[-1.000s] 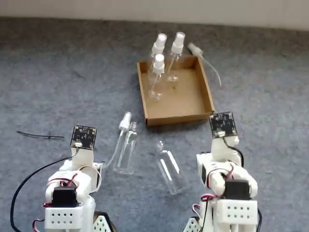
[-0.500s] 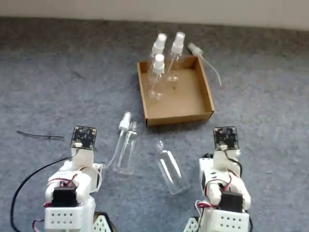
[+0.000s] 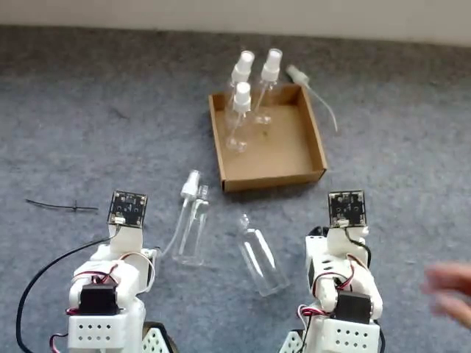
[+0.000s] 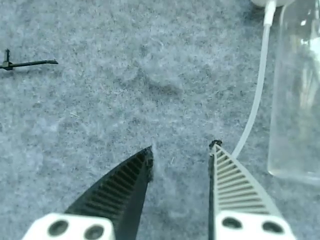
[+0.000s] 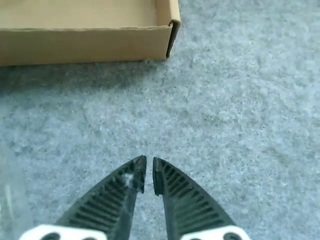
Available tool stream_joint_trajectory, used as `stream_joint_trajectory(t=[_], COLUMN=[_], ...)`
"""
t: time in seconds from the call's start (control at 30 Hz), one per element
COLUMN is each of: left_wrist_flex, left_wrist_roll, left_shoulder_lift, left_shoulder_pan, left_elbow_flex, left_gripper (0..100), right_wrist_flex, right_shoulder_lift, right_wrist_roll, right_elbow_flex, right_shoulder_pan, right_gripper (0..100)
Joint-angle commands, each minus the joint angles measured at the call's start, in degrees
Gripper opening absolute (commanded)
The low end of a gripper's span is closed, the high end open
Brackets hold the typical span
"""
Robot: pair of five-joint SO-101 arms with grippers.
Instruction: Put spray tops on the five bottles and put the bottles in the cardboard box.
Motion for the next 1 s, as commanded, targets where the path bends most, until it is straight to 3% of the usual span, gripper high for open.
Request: stream_joint_trajectory(t=[0.0,0.17,0.97], left_wrist_flex=[0.26,0.26,0.26], left_wrist_roll=[0.70,0.70,0.70], left_shoulder_lift=[-0.57,-0.57,-0.57], left_shoulder_pan=[1.19,1.19,1.19], left_elbow_flex=[1.10,1.10,1.10], left_gripper=[18,18,18], right_wrist_flex=[-0.22,10.86,10.51], right_shoulder_lift=[0.13,0.04,-0.31], right_wrist_roll=[0.44,0.44,0.44], right_elbow_flex=[7.87,7.87,7.87], right_shoulder_pan=[0.31,0.31,0.31], right_gripper=[0.4,0.4,0.4])
